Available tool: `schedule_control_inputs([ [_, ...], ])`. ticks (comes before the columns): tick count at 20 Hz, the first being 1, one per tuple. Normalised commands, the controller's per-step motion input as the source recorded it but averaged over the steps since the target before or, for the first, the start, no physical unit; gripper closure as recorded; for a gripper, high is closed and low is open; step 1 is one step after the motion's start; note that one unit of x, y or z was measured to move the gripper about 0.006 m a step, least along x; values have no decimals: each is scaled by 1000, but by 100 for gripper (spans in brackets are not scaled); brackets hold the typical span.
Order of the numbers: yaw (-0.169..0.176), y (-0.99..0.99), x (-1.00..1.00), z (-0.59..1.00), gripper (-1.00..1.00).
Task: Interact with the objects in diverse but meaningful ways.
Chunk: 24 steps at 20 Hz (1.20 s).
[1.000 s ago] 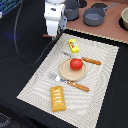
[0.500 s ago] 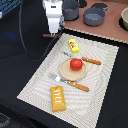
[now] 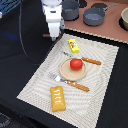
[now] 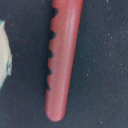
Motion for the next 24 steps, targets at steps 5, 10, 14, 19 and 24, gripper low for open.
schedule_control_inputs([
  [5, 24, -6, -1, -266, 100],
  [10, 39, 0, 0, -227, 100],
  [14, 43, 0, 0, -227, 100],
  [19, 52, 0, 0, -168, 100],
  [24, 59, 0, -72, -63, 100],
])
